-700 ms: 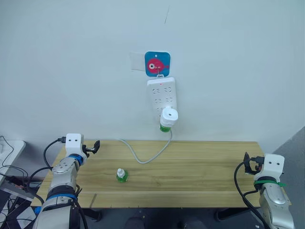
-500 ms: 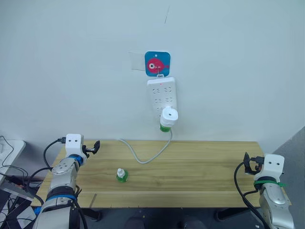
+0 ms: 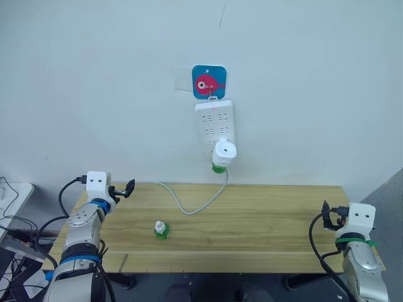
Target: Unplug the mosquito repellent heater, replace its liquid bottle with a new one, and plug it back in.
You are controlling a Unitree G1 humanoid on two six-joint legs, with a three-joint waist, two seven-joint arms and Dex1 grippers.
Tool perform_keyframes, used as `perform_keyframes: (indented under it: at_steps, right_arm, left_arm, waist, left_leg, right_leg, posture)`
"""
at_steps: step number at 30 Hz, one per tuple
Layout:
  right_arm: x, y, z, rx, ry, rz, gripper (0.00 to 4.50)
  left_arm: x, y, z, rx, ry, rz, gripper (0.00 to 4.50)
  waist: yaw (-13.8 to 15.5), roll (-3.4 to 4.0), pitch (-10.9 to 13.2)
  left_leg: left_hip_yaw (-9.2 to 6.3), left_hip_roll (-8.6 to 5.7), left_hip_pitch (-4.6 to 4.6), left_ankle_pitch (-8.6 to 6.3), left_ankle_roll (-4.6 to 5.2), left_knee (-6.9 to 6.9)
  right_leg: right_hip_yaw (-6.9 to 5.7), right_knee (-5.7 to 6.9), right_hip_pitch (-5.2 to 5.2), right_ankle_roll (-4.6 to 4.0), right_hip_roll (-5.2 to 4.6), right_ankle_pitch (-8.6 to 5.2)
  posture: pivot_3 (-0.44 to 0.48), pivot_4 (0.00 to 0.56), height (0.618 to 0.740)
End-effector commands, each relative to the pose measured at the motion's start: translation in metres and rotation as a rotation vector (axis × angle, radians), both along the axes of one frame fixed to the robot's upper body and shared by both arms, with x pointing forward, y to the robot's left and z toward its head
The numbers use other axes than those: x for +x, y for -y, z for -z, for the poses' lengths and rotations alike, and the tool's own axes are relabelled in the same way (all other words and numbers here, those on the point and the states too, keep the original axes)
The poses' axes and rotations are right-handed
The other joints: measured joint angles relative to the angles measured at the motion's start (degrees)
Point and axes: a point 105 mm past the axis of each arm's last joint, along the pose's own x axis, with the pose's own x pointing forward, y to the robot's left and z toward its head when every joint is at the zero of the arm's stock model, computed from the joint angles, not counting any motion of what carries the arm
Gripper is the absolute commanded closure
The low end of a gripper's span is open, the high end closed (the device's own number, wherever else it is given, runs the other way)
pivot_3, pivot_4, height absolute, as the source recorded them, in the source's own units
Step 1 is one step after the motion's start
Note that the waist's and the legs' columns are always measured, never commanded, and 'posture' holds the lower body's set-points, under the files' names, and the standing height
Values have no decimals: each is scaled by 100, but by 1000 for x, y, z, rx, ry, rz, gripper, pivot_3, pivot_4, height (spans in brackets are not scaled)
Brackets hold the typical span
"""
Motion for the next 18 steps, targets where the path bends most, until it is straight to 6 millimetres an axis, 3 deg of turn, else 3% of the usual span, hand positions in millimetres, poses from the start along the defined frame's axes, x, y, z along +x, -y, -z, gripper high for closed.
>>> perform_keyframes:
  at_steps: [1,5,9,12,14,18]
  right_arm:
    - [4,-1,-25,-42,76,-30,0]
    - [8,-22,-46,-43,107,-165,0]
    - [13,-63,-68,-26,107,-413,0]
    - [14,-82,-82,-58,101,-526,0]
    - [14,-108,-99,-64,126,-636,0]
    - [7,-140,-118,-33,156,-764,0]
  left_arm:
    - [3,-6,-28,-30,88,35,21]
    - [2,21,-55,-7,131,279,21]
    - [0,52,-86,34,129,530,21]
    - [-3,75,-105,36,128,682,21]
    - [-3,94,-121,38,139,794,21]
    - [-4,118,-138,42,148,930,21]
  waist:
    - [-3,3,28]
    - [-10,8,74]
    - [-18,13,173]
    - [-17,19,227]
    - [-13,23,279]
    - [-7,22,368]
  left_leg:
    - [0,0,0,0,0,0]
    - [2,1,-8,0,0,0]
    - [-1,1,-5,1,0,1]
    - [-2,1,-6,1,0,8]
    - [-3,1,-10,1,0,11]
    - [-21,1,-22,1,0,21]
  right_leg:
    - [0,0,-1,0,0,0]
    - [2,0,-7,-1,0,-1]
    - [1,2,-6,-5,0,-4]
    - [0,2,-2,-25,0,-16]
    - [-2,0,-3,-23,0,-15]
    - [-17,0,-5,-1,0,-2]
  posture:
    - [231,83,740]
    - [234,97,740]
    - [233,116,740]
    - [236,131,740]
    - [235,135,740]
    - [231,148,740]
